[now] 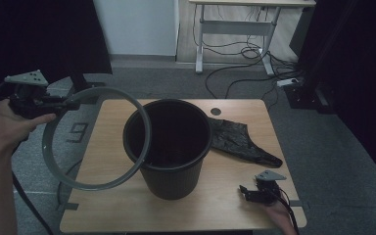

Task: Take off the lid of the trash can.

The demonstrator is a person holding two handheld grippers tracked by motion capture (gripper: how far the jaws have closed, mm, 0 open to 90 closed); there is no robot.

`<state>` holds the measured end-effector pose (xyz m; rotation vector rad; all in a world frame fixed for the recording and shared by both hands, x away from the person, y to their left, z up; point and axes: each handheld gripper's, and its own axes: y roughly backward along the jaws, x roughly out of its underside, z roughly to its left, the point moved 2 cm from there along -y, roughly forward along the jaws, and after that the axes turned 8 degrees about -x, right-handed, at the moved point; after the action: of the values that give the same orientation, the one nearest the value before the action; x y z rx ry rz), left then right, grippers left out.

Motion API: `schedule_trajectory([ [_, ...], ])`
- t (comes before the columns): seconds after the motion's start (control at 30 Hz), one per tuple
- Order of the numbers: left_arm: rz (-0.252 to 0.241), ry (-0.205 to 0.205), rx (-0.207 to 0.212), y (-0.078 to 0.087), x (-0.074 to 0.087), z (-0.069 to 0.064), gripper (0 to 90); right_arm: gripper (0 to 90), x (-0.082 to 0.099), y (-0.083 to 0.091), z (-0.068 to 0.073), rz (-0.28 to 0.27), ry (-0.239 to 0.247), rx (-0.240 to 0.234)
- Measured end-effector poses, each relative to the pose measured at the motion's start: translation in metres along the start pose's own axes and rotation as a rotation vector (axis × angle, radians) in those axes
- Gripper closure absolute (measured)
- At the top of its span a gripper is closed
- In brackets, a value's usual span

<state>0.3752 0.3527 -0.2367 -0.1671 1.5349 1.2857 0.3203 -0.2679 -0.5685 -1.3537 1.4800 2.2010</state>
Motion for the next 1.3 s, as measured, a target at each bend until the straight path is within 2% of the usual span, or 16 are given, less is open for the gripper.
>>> schedule_trajectory([
  [0.17, -0.001, 0.006, -0.012, 0.005, 0.006, 0.003, 76.7, 18.8, 0.0, 0.0, 0.0, 0.0, 0.0, 0.0],
  [0.73, 0.023, 0.037, -0.03, 0.008, 0.03, 0.014, 76.6, 18.9, 0.0, 0.0, 0.0, -0.001, -0.003, 0.003],
  [1.03, 0.022, 0.052, -0.058, 0.021, 0.038, 0.022, 76.6, 18.9, 0.0, 0.0, 0.0, -0.001, -0.003, 0.003],
  [1.3, 0.033, 0.073, -0.083, 0.028, 0.052, 0.03, 76.6, 18.9, 0.0, 0.0, 0.0, -0.001, -0.003, 0.004],
])
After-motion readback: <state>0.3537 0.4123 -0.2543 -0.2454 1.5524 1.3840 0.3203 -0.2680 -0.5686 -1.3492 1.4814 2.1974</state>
